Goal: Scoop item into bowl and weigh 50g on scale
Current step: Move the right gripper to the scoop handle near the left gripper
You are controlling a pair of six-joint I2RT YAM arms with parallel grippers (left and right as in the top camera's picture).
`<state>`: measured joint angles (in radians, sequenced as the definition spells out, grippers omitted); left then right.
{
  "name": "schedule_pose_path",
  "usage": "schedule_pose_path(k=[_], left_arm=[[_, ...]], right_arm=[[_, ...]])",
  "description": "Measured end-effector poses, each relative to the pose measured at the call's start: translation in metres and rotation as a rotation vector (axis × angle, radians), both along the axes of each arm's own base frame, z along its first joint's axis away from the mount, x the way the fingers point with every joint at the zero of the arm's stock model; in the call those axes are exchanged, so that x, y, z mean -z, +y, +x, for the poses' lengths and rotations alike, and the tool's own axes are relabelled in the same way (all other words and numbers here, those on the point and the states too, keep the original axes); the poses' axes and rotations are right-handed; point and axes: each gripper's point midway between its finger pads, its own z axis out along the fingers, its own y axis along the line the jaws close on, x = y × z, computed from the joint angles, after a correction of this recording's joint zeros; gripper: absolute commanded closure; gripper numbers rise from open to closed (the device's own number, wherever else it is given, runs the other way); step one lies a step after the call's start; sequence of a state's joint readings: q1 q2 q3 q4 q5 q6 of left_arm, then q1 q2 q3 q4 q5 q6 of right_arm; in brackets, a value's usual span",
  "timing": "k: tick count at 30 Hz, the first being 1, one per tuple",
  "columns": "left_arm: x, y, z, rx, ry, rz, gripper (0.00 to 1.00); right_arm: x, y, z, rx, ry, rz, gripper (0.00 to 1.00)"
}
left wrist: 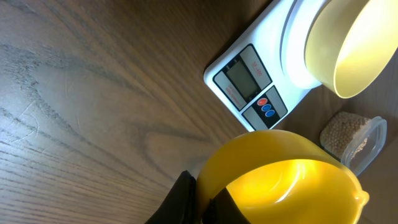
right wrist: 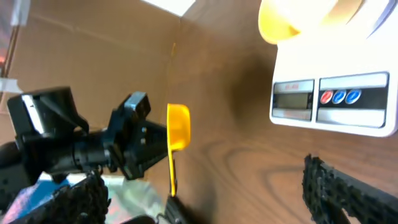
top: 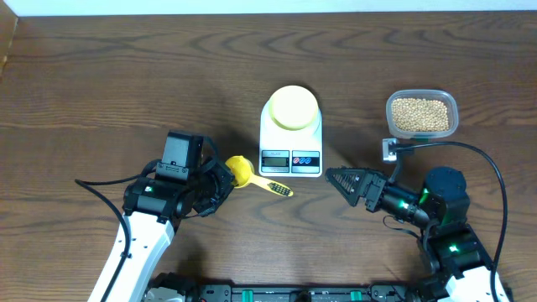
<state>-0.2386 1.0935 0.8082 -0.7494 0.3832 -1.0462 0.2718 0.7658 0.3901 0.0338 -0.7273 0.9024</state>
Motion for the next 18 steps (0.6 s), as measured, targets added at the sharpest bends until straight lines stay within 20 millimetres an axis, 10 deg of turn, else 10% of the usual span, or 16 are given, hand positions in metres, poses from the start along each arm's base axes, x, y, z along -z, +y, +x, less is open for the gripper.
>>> schedule_pose_path(k=[8,18], left_arm=[[0.0,0.0,0.0,0.0,-0.001,-0.001,0.93],[0.0,0.0,0.001,-0.008,0.001,-0.004,0.93]], right_arm=[[-0.002,0.033,-0.012,-0.101,-0.053,-0.013,0.01],[0.023,0.093,-0.018,-0.188,-0.013,-0.011,0.31]])
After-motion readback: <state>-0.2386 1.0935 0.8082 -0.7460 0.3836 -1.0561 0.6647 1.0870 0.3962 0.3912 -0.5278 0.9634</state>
